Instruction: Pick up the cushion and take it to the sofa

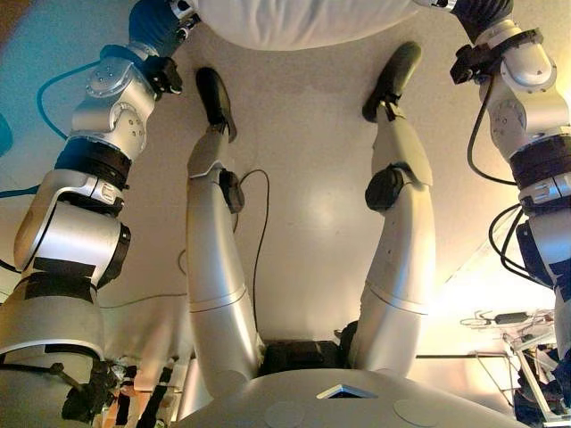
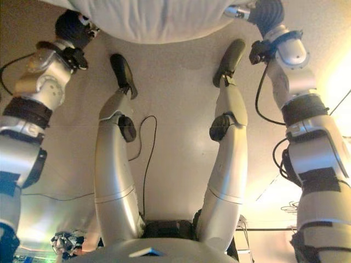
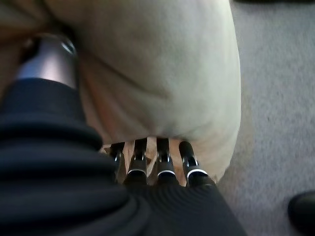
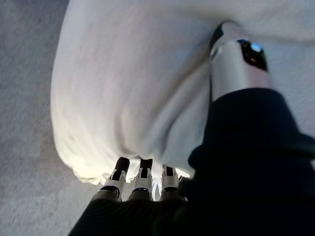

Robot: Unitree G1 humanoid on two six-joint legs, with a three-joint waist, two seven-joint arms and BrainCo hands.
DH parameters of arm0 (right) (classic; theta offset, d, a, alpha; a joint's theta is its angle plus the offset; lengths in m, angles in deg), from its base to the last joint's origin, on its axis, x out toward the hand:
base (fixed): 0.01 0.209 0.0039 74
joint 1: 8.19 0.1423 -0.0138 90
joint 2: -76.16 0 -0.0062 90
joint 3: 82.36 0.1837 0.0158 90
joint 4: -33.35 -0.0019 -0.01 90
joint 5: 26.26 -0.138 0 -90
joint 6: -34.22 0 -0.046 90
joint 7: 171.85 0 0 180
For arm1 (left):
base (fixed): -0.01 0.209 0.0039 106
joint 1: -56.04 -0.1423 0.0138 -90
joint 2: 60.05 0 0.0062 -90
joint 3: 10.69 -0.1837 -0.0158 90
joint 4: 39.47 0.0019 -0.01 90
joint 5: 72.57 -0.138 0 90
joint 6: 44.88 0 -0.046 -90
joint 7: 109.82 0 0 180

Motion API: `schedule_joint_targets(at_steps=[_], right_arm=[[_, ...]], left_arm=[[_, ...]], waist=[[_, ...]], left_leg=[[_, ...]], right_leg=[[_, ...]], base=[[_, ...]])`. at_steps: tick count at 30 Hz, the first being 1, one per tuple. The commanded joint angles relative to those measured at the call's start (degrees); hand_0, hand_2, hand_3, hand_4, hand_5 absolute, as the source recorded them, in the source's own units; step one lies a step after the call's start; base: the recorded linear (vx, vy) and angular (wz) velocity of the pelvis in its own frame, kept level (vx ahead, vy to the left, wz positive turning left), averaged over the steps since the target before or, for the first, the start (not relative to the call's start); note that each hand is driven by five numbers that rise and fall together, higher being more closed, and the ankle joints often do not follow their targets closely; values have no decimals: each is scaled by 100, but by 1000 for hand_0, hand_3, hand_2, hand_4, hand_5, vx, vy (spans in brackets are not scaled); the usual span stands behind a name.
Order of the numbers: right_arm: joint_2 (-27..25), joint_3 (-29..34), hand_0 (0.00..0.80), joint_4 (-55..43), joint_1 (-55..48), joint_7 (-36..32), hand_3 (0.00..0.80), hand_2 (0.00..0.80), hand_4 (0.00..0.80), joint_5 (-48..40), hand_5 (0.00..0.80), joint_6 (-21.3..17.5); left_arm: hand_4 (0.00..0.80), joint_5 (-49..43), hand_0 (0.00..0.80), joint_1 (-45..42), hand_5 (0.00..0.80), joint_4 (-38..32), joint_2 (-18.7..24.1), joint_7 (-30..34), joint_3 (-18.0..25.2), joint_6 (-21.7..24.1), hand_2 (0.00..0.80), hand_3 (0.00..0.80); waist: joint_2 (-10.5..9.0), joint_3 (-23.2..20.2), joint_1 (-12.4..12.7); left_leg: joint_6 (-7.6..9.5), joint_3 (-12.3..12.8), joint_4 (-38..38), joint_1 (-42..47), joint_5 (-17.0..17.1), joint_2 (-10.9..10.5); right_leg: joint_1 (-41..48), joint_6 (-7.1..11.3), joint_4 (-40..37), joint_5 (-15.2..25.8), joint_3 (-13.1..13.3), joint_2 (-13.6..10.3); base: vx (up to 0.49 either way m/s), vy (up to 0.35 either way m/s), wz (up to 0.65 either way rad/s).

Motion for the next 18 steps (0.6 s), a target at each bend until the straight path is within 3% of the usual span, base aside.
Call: schedule_joint_targets(at_steps=[1, 8, 11, 12, 15, 18], right_arm=[[416, -559, 800, -1103, 91, -692, 800, 800, 800, -28, 800, -209], [765, -112, 800, -1742, -715, -323, 800, 800, 800, 140, 800, -424], [949, 120, 800, -2092, -1443, 80, 800, 800, 800, 409, 800, -592], [1025, 167, 800, -2170, -1728, 167, 800, 800, 800, 471, 800, -668], [1120, 276, 800, -2317, -2322, 381, 800, 800, 800, 940, 800, -904], [1108, 351, 800, -2803, -2986, 709, 800, 800, 800, 1443, 800, -1017]], left_arm=[[800, 93, 800, -247, 800, -1215, -647, 814, -4, 242, 800, 800], [800, -321, 800, -1056, 800, -1842, -1039, 824, 101, 477, 800, 800], [800, -746, 800, -1716, 800, -2149, -1164, 546, 84, 742, 800, 800], [800, -724, 800, -1967, 800, -2209, -1239, 498, 98, 803, 800, 800], [800, -601, 800, -2459, 800, -2358, -1384, 443, 251, 1030, 800, 800], [800, -960, 800, -2935, 800, -2783, -1411, 185, 343, 1218, 800, 800]], waist=[[455, -38, -33], [387, -38, -24], [304, -38, -13], [276, -38, 24], [172, -38, 51], [20, -38, 80]], left_leg=[[-341, -740, -952, 82, 824, 446], [-363, -748, -1102, 646, 882, 487], [-372, -728, -1208, 1252, 907, 489], [-421, -730, -1228, 1631, 745, 546], [-421, -696, -1400, 2278, 748, 584], [-367, -649, -1801, 3062, 941, 500]], right_leg=[[130, 1170, -42, 134, 793, -624], [698, 1188, -345, 273, 694, -605], [1339, 1197, -596, 351, 597, -579], [1709, 1233, -612, 198, 563, -532], [2398, 1252, -823, 208, 451, -503], [3258, 1252, -1190, 360, 275, -474]], base=[[-7, -62, -2], [4, -72, -2], [52, -96, -7], [114, -134, -15], [58, -126, -16], [-41, -175, -13]])
